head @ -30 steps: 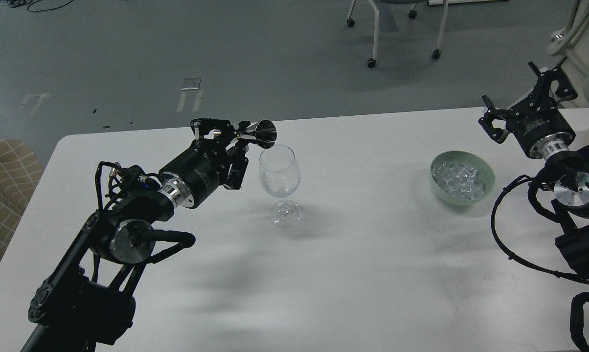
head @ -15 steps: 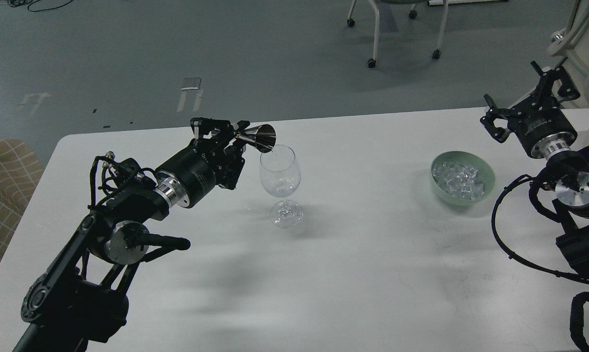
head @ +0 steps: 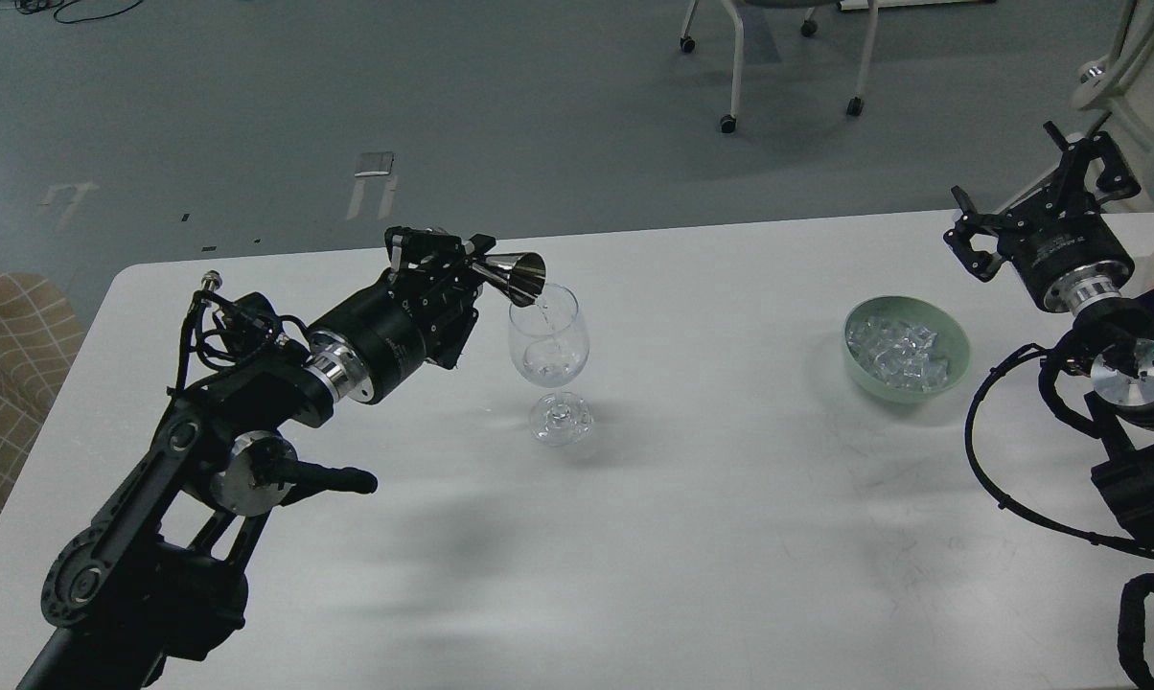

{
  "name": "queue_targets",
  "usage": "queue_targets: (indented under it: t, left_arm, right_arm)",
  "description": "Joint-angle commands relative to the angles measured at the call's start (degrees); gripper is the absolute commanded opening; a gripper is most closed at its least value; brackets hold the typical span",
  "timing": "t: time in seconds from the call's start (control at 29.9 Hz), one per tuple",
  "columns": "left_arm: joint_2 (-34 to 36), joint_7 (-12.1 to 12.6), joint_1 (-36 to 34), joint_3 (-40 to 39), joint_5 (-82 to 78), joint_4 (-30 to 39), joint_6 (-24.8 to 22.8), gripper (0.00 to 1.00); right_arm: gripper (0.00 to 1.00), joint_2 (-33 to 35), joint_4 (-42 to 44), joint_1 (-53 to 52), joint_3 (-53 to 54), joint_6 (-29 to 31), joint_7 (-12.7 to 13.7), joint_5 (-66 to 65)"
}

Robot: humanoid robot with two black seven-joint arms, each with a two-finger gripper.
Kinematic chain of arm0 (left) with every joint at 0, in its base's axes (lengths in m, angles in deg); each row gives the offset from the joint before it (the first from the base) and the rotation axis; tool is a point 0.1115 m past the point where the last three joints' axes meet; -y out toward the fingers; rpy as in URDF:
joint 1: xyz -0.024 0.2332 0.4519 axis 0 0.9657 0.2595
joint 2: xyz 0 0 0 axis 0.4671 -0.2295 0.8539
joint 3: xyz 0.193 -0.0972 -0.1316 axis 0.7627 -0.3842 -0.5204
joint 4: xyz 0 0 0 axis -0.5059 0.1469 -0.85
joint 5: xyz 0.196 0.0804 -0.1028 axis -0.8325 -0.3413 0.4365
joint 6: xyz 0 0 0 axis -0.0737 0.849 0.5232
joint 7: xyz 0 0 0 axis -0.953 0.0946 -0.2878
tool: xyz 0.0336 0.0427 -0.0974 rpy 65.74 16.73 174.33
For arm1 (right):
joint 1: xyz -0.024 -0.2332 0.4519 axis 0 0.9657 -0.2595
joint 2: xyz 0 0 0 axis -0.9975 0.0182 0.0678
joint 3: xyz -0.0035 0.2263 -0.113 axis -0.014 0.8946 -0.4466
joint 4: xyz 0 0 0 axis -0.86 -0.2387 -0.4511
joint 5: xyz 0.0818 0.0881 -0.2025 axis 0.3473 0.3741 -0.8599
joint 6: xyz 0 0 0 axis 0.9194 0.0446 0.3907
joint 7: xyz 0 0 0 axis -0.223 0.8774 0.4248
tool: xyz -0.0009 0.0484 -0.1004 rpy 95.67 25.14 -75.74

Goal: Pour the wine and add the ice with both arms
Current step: 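Tilt the jigger over the wine glass to pour with the left gripper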

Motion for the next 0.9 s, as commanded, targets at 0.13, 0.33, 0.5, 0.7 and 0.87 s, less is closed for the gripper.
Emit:
queue_targets:
  t: [0.13, 0.33, 0.5, 0.7, 0.87]
  left_arm:
    - [2.36, 0.6, -1.75, 3.16, -3.28, -0.05, 0.01, 0.12]
    - [1.83, 5.26, -4.03, 3.16, -3.98, 0.48, 0.18, 0.12]
    - [1.92, 5.34, -5.26, 3.25, -6.0, 0.39, 0.18, 0.12]
    - [2.1, 6.05, -5.62, 3.42, -7.32, 0.3, 0.18, 0.12]
    - [2.1, 6.19, -5.88, 3.42, -11.01, 0.39, 0.09, 0.12]
  right_arm:
    - [1.0, 0.0, 0.0, 0.34, 0.0, 0.42, 0.0, 0.0]
    - [1.0, 0.08, 0.0, 0.34, 0.08, 0.42, 0.0, 0.0]
    - [1.0, 0.88, 0.0, 0.43, 0.17, 0.42, 0.0, 0.0]
    - [1.0, 1.49, -0.09, 0.52, 0.26, 0.42, 0.0, 0.0]
    - [1.0, 1.75, -0.7, 1.48, 0.52, 0.34, 0.0, 0.0]
